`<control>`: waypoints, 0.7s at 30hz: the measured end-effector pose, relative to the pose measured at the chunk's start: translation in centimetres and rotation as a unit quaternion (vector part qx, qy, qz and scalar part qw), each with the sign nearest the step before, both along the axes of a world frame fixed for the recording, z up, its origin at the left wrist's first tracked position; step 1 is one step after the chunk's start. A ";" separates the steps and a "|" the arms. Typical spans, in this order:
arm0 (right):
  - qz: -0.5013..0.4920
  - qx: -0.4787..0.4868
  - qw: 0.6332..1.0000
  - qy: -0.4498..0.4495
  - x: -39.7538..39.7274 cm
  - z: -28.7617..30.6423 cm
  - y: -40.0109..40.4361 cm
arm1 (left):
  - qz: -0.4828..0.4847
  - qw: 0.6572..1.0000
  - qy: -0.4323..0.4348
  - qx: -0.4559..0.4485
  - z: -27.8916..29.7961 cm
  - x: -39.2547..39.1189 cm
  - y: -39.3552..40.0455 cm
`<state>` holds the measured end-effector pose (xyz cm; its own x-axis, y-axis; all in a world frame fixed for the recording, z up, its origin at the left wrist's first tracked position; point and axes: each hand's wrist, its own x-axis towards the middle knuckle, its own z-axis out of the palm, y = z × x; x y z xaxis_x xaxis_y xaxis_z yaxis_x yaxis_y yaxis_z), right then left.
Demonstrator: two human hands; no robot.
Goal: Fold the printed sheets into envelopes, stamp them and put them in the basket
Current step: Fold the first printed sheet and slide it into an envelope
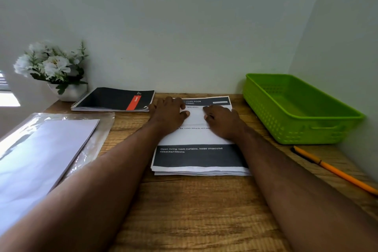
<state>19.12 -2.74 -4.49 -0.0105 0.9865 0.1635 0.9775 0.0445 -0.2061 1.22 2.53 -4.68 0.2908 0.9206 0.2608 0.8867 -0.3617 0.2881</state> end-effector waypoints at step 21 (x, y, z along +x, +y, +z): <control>0.046 0.217 0.975 0.009 0.0 1.2 -0.3 | -0.054 0.982 0.006 0.179 2.0 0.2 -2.6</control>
<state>19.12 -3.01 -3.25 -0.0893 0.8196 0.5660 0.9617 0.2188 -0.1651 1.38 -0.02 -2.66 0.3870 0.7343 0.5577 0.8398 -0.5304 0.1157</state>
